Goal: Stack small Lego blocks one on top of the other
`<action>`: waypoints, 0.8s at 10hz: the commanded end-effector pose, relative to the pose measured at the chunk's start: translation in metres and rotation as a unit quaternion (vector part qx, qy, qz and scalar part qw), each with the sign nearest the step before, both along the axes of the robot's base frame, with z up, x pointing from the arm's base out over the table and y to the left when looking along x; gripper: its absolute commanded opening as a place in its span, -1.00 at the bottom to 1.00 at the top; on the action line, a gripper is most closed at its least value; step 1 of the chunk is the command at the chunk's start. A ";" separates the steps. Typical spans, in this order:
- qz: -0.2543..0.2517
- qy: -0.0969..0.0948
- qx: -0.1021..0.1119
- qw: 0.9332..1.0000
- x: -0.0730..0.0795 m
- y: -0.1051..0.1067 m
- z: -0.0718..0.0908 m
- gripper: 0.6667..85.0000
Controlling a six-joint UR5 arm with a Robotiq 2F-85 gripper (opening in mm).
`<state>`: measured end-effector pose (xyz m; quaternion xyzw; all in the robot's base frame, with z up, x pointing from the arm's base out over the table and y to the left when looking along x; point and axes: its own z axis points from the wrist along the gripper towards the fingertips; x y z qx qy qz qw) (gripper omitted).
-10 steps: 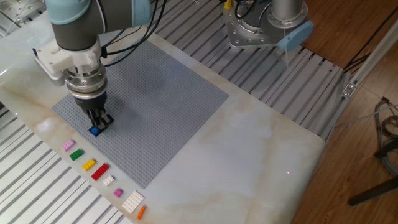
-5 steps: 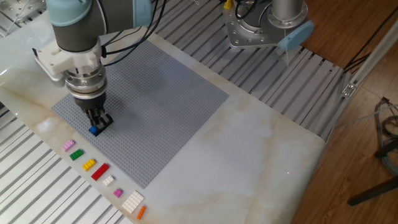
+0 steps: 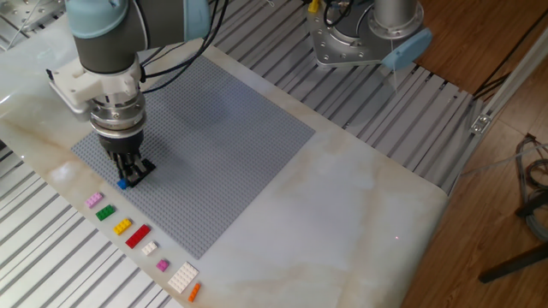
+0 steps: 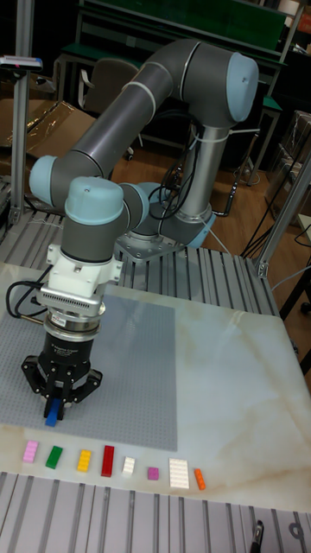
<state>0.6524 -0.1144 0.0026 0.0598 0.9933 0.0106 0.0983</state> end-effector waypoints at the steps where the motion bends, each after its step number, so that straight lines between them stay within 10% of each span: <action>1: -0.005 -0.001 0.014 1.000 0.000 0.001 0.000 -0.74; 8: -0.015 0.007 -0.008 1.000 -0.005 -0.002 0.007 -0.90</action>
